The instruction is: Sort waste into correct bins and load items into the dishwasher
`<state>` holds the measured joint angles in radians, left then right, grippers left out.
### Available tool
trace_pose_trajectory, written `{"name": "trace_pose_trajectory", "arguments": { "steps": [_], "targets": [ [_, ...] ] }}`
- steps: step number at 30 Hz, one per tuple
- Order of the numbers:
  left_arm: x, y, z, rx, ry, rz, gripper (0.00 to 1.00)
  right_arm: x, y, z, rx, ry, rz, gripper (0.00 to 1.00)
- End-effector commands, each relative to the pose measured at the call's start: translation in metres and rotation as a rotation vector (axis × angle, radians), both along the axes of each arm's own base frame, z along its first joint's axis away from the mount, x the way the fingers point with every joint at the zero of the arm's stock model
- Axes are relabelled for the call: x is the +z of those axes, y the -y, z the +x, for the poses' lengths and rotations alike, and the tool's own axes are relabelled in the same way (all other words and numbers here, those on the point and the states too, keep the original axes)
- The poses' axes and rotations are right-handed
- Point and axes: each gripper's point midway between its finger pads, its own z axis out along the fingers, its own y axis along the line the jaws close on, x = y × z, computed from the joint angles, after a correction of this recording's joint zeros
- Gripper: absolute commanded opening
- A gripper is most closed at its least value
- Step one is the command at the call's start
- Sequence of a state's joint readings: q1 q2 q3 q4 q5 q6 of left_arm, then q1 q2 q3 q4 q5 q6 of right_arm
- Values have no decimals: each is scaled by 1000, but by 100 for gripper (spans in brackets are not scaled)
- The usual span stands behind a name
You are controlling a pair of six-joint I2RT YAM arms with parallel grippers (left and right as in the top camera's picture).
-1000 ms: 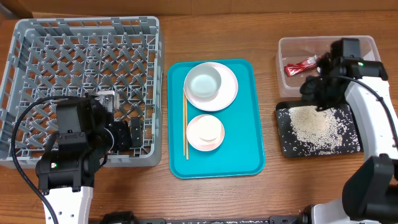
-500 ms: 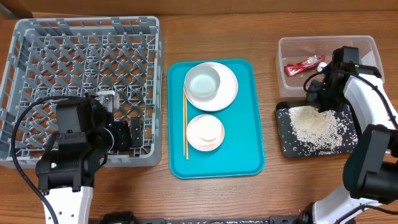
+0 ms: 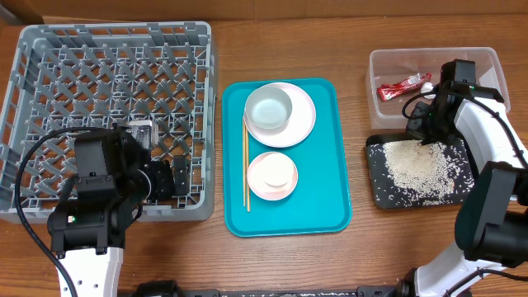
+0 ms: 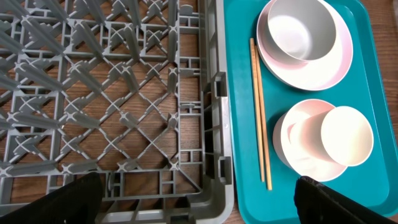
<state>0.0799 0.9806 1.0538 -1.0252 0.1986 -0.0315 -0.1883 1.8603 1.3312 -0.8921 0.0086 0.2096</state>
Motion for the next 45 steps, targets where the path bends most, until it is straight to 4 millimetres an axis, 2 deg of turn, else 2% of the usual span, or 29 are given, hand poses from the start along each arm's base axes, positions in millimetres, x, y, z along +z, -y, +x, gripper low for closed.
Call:
{"name": "trace_pose_trajectory", "arguments": {
  "steps": [1, 7, 11, 15, 18, 20, 27, 29, 31, 34, 36, 38, 40, 43, 45],
  "targets": [
    [9, 2, 3, 5, 19, -18, 100, -4, 3, -7, -60, -30, -2, 4],
    [8, 2, 2, 5, 17, -18, 100, -5, 10, -9, -120, -34, -34, 4],
    [8, 2, 2, 6, 16, -19, 100, -19, 10, -14, -202, -30, -22, 4],
    [8, 2, 2, 5, 17, -18, 100, -29, 10, -10, -268, 7, -5, 4],
    [8, 2, 2, 5, 16, -18, 100, -27, 12, 1, -303, 57, 1, 4],
    [8, 2, 2, 5, 17, -18, 100, -22, 15, 16, -302, 125, -2, 4],
    [8, 2, 2, 6, 17, -19, 100, -14, 18, 35, -299, 208, -6, 4],
    [8, 2, 2, 6, 16, -19, 100, -16, 16, 31, -289, 190, 1, 4],
    [8, 2, 2, 6, 16, -19, 100, -20, 9, 18, -262, 126, 23, 4],
    [8, 2, 2, 5, 17, -18, 100, -4, 6, 3, -221, 68, 16, 4],
    [8, 2, 2, 5, 18, -18, 100, 15, -4, -1, -137, 69, 45, 4],
    [9, 2, 3, 6, 22, -18, 100, 40, -49, -6, 149, 114, 189, 4],
    [10, 2, 4, 5, 28, -18, 100, 51, -80, -20, 285, 105, 296, 4],
    [10, 2, 5, 5, 30, -18, 100, 50, -116, -45, 431, 41, 392, 4],
    [10, 2, 5, 5, 30, -17, 100, 45, -132, -56, 497, 0, 397, 4]
  ]
}}
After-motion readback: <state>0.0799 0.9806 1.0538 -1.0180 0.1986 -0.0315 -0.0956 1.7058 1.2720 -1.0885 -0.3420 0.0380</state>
